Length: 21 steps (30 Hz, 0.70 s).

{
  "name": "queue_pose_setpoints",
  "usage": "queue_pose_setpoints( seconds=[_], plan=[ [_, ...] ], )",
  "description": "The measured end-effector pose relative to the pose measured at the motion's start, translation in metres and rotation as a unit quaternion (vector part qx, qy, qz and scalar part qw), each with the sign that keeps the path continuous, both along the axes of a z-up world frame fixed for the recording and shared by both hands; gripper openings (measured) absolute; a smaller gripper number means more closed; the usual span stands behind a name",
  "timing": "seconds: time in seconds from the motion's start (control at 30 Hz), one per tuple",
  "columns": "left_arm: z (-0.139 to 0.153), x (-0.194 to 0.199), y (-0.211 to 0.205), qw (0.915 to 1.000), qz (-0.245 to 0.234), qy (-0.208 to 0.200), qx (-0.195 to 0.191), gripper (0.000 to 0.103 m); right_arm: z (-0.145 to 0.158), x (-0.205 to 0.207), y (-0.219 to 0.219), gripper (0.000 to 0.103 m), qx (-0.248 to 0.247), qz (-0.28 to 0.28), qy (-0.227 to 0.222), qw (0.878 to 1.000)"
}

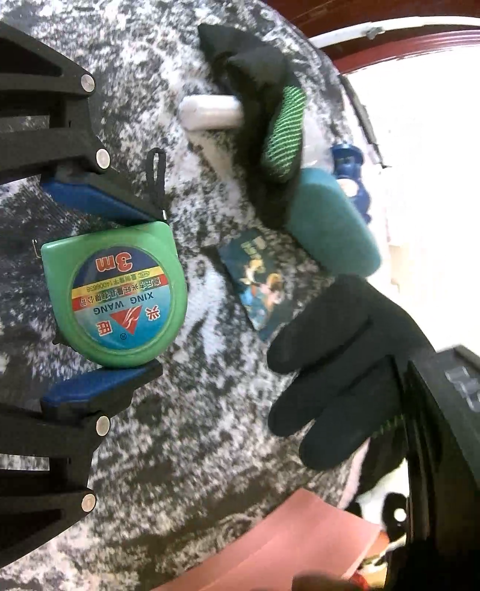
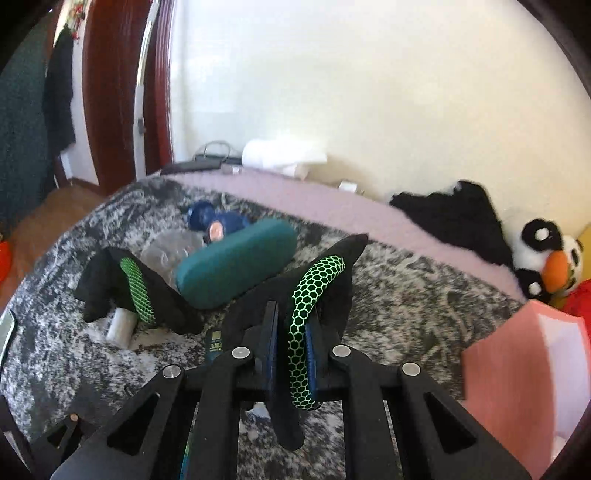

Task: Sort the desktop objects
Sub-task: 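Carry tape measure and black glove into the pink box and release both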

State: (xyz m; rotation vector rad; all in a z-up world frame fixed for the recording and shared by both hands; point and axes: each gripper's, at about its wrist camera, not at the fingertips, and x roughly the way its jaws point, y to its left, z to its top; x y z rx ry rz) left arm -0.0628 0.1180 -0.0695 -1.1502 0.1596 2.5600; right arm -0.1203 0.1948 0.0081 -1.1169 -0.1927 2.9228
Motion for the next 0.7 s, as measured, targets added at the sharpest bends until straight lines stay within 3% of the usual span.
queue_pose_setpoints(
  seconds=[0.33, 0.53, 0.7],
  plan=[
    [0.031, 0.027, 0.003, 0.9993, -0.011, 0.022, 0.028, 0.062, 0.057, 0.065, 0.014, 0.013, 0.021, -0.028, 0.058, 0.998],
    [0.040, 0.037, 0.013, 0.9974, -0.015, 0.007, 0.070, 0.062, 0.082, 0.100, 0.034, 0.013, 0.037, -0.045, 0.083, 0.995],
    [0.048, 0.054, 0.046, 0.9972, -0.042, 0.031, 0.054, 0.062, 0.093, 0.120, 0.064, 0.013, 0.040, -0.066, 0.092, 0.993]
  ],
)
